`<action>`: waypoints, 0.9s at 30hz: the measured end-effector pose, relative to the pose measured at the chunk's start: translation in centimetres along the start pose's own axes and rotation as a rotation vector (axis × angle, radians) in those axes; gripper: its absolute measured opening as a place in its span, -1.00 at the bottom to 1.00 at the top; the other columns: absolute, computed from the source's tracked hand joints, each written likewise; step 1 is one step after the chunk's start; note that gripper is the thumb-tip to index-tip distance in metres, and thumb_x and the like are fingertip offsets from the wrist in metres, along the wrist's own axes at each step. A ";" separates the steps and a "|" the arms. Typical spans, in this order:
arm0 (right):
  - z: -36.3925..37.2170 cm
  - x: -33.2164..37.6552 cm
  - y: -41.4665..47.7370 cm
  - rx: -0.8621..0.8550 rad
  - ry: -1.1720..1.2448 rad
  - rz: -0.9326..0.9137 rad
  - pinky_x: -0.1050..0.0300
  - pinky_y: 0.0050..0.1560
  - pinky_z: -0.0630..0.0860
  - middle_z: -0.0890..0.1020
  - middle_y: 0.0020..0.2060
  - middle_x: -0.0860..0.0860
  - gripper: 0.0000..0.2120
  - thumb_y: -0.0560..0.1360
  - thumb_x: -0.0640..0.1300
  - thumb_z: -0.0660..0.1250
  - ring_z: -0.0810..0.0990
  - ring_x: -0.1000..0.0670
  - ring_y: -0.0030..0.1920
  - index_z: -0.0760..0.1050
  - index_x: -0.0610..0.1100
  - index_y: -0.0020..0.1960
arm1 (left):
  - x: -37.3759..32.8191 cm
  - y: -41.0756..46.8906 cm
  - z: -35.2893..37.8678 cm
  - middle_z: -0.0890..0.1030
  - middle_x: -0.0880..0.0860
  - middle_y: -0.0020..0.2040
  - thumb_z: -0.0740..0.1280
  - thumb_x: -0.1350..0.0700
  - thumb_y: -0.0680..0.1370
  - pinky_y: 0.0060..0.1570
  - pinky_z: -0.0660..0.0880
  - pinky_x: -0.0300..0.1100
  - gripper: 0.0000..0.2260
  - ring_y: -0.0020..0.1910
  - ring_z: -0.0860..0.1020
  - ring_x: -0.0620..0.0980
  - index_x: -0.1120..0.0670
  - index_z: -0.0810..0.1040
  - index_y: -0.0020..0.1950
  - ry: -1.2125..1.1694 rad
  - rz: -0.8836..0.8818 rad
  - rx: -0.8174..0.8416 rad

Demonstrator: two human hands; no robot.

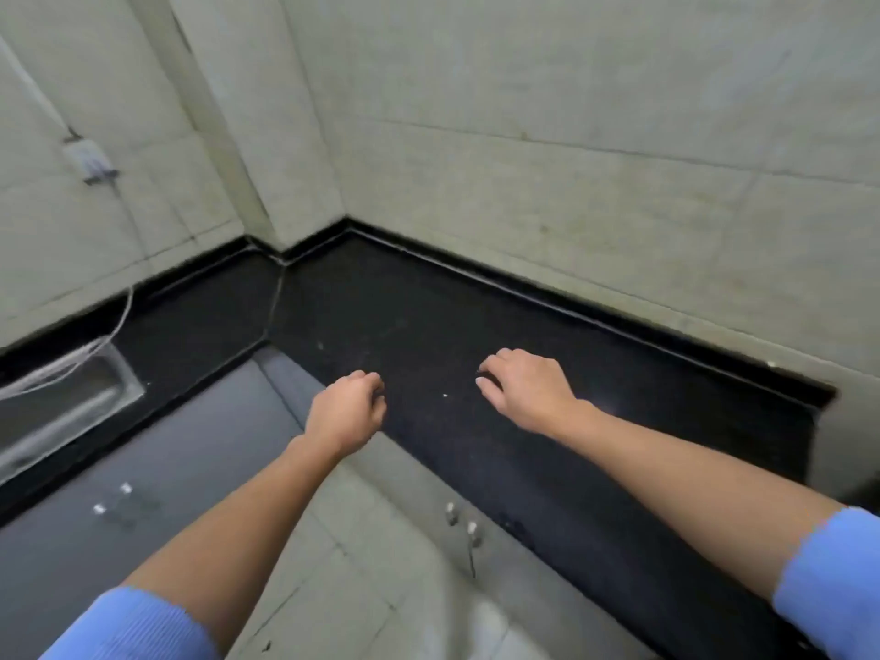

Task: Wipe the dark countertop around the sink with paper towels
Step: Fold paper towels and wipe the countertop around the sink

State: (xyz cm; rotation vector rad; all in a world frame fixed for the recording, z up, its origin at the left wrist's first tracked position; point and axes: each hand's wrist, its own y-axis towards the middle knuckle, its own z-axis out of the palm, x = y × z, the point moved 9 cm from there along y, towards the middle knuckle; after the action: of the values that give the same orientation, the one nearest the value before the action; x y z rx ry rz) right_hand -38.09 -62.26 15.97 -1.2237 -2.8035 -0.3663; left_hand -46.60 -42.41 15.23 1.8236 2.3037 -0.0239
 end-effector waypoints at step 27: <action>22.2 51.1 35.4 0.334 0.080 -0.837 0.00 0.06 0.47 0.56 0.20 -0.02 -0.64 0.60 0.10 0.11 0.55 -0.12 0.16 0.43 -0.03 0.29 | 53.9 -11.2 -2.3 0.63 0.07 0.06 0.24 0.02 0.54 -0.04 0.50 -0.06 -0.76 0.08 0.56 0.12 0.01 0.53 0.17 -0.076 -1.007 -0.001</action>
State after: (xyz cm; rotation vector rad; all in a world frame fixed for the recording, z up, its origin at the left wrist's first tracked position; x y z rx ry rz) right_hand -46.27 2.82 8.93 0.0605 -2.9834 0.0368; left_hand -69.39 7.06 7.20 0.4808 2.8646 -0.2285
